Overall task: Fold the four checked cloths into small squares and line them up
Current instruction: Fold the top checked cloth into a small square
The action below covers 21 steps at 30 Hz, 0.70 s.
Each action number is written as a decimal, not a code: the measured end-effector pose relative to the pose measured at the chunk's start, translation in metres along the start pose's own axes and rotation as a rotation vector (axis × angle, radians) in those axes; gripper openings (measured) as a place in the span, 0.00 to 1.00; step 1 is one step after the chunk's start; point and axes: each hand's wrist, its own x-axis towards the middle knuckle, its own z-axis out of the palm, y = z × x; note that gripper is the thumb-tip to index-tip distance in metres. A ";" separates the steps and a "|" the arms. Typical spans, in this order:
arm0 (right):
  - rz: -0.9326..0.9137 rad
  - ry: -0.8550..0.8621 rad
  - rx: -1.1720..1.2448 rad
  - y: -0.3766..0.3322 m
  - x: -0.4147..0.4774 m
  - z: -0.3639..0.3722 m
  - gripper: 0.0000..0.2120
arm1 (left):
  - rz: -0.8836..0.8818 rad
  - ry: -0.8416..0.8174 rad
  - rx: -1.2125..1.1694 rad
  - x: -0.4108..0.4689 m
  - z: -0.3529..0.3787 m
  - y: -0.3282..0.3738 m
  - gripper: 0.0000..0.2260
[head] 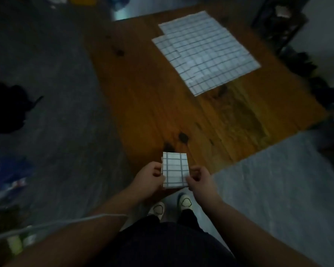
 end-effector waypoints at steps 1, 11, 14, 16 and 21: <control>-0.020 -0.024 -0.034 0.002 0.007 0.000 0.11 | -0.025 0.011 0.015 0.000 0.000 -0.004 0.14; -0.272 -0.321 -0.468 0.011 0.077 -0.001 0.13 | -0.126 0.472 -0.028 0.024 0.051 -0.038 0.17; -0.383 -0.301 -0.552 0.008 0.087 0.001 0.12 | -0.066 0.577 0.053 0.033 0.055 -0.037 0.15; -0.454 -0.275 -0.608 0.007 0.094 0.004 0.10 | -0.041 0.598 0.142 0.039 0.056 -0.035 0.11; -0.580 -0.308 -0.832 0.008 0.110 0.003 0.08 | -0.024 0.523 0.381 0.045 0.057 -0.037 0.07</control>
